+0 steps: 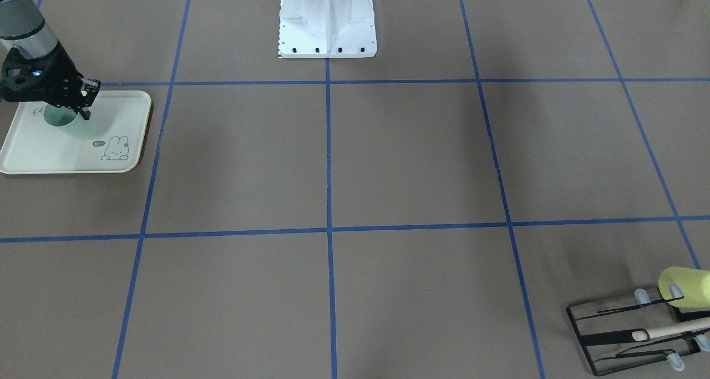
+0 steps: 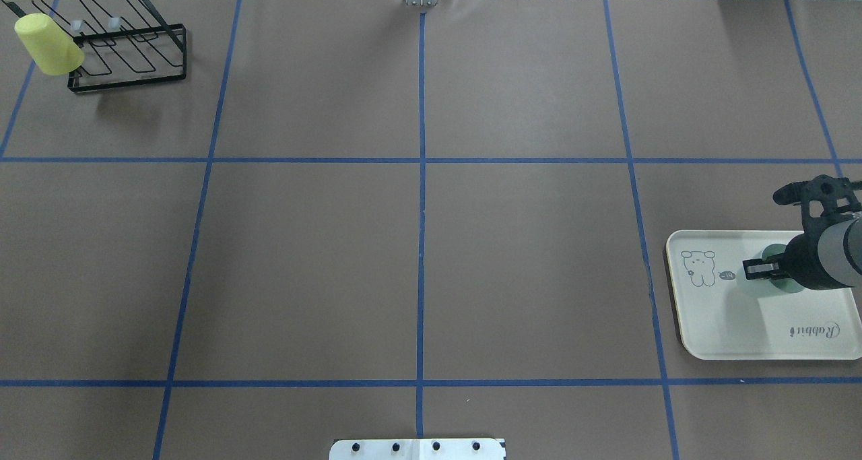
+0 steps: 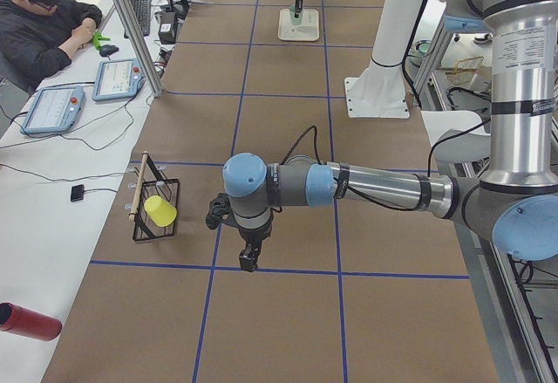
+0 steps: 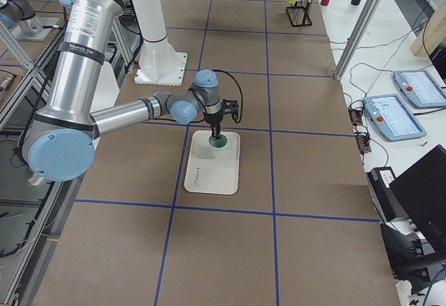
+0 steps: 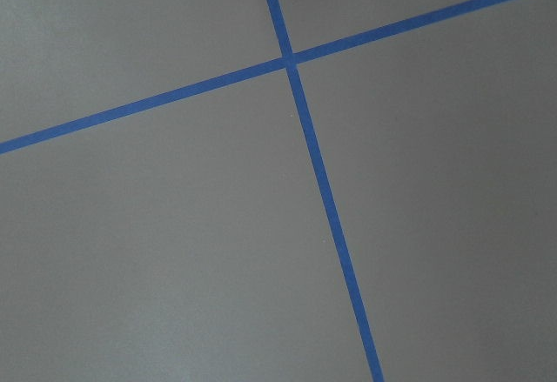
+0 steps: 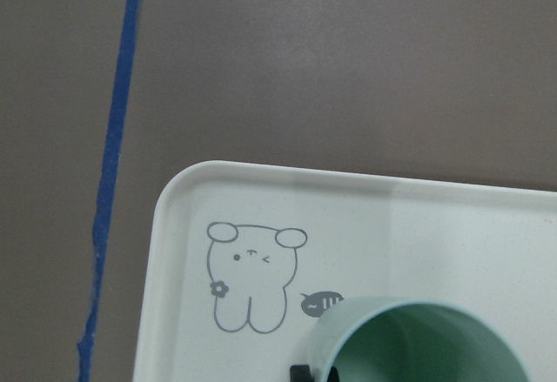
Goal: Left arm grabs green cup and hands to right arm on tray
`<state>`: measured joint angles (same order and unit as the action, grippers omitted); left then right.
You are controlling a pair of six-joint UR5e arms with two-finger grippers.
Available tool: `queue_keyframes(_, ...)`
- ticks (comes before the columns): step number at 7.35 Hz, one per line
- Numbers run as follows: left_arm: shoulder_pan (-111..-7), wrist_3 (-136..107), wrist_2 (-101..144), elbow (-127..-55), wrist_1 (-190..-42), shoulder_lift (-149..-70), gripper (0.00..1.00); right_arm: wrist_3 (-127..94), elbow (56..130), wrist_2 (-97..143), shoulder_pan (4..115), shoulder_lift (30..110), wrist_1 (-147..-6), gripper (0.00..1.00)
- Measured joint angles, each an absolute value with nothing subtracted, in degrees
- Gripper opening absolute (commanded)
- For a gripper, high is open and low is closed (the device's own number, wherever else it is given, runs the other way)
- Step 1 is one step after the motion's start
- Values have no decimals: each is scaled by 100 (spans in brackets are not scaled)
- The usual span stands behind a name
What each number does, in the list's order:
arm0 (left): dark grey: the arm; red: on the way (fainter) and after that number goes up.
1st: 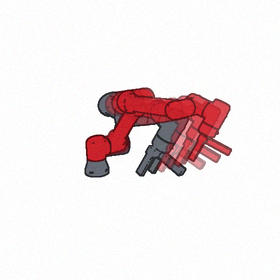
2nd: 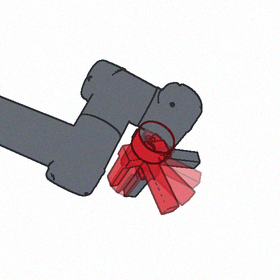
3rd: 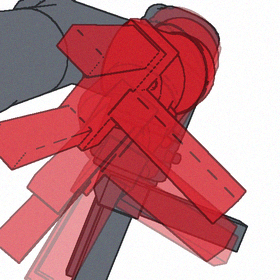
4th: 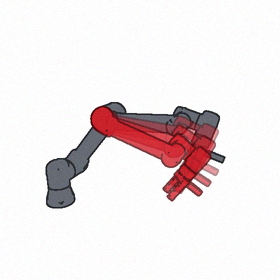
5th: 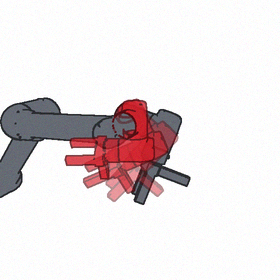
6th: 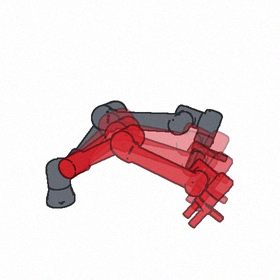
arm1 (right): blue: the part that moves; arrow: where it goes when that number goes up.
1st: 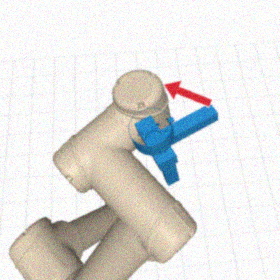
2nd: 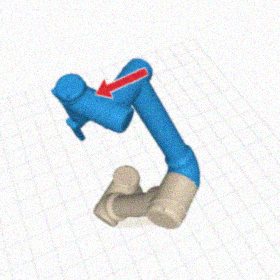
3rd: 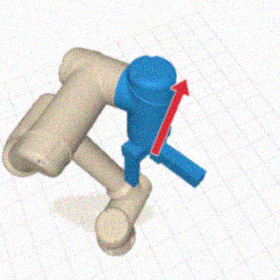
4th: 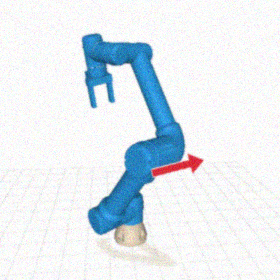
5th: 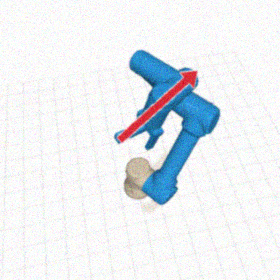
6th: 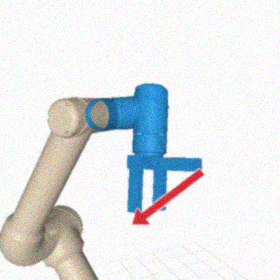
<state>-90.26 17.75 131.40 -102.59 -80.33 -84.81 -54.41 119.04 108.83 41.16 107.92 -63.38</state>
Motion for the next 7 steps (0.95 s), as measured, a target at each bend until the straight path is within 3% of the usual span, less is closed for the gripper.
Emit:
queue_keyframes(2,-9026,1775,13140,-10262,-8033,-8482,100,-5487,11732,10761,4063,10952,-6007,0)
queue_keyframes(3,-9026,1775,13157,-10264,-8035,-8480,100,-5499,11672,10677,4015,10969,-5963,18)
queue_keyframes(4,-9026,1775,13196,-10268,-8039,-8476,100,-5502,11639,10635,3981,10968,-5948,81)
queue_keyframes(5,-9026,1775,13225,-10271,-8041,-8474,100,-5502,11613,10623,3963,10952,-5944,100)
queue_keyframes(7,-9026,1775,13245,-10270,-8042,-8473,100,-5506,11578,10629,3957,10877,-5936,100)
